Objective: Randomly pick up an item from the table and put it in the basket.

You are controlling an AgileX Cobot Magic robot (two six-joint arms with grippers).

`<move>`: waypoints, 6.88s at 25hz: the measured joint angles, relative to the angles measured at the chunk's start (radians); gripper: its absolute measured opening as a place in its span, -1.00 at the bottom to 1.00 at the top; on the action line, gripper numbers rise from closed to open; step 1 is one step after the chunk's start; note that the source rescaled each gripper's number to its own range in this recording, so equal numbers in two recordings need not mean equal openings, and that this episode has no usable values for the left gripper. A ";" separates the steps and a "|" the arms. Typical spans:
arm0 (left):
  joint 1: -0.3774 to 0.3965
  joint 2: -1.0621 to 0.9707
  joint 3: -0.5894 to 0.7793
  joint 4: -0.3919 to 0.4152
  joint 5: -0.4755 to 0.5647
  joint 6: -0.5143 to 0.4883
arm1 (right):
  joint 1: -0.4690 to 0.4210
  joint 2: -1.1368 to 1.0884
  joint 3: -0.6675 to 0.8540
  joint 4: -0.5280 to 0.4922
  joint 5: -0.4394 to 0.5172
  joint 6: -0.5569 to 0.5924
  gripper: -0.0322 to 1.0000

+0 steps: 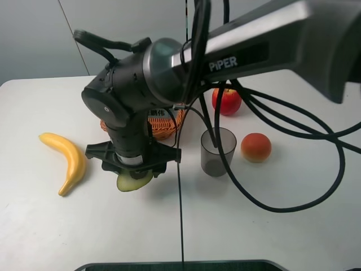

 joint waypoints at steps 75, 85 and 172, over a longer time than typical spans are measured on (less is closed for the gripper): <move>0.000 0.000 0.000 0.000 0.000 -0.005 | -0.287 -0.149 -0.179 -0.209 -0.024 -0.642 0.99; 0.000 0.000 0.000 0.000 0.000 -0.005 | -0.455 -0.472 0.160 -0.122 0.078 -0.725 0.99; 0.000 0.000 0.000 0.000 0.000 -0.005 | -1.110 -2.176 1.013 0.090 0.190 -1.104 1.00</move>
